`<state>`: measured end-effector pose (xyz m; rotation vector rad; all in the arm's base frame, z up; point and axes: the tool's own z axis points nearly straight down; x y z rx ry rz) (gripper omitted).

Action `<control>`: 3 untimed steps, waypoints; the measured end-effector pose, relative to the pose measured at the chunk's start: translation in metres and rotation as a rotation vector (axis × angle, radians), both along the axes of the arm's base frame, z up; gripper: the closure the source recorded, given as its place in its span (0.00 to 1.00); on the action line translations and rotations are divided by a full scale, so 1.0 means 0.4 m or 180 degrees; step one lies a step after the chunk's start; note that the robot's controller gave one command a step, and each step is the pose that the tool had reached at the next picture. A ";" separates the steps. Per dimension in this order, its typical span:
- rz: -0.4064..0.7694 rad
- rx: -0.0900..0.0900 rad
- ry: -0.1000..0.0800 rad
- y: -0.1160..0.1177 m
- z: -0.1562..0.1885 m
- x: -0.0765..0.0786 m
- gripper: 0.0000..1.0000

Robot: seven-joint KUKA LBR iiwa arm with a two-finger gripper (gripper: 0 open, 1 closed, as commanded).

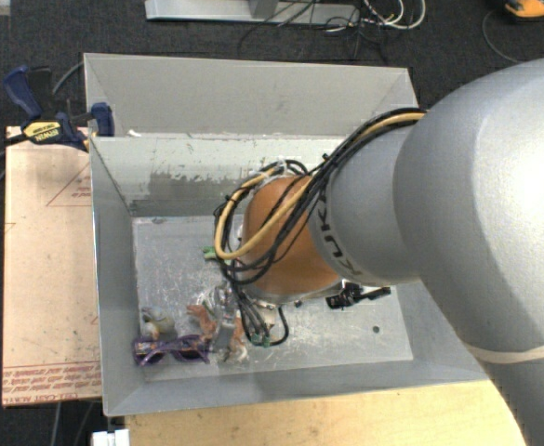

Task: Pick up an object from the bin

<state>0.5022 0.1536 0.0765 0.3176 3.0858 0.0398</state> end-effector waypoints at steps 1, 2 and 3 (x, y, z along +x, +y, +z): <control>0.0152 -0.0001 -0.0013 0.020 0.154 -0.040 1.00; 0.0158 0.0003 -0.0021 0.021 0.157 -0.032 1.00; 0.0455 -0.0009 -0.0027 0.161 0.262 0.017 0.00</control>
Offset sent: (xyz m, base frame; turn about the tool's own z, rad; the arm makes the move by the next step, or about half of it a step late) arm 0.0070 0.0036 0.1264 -0.0657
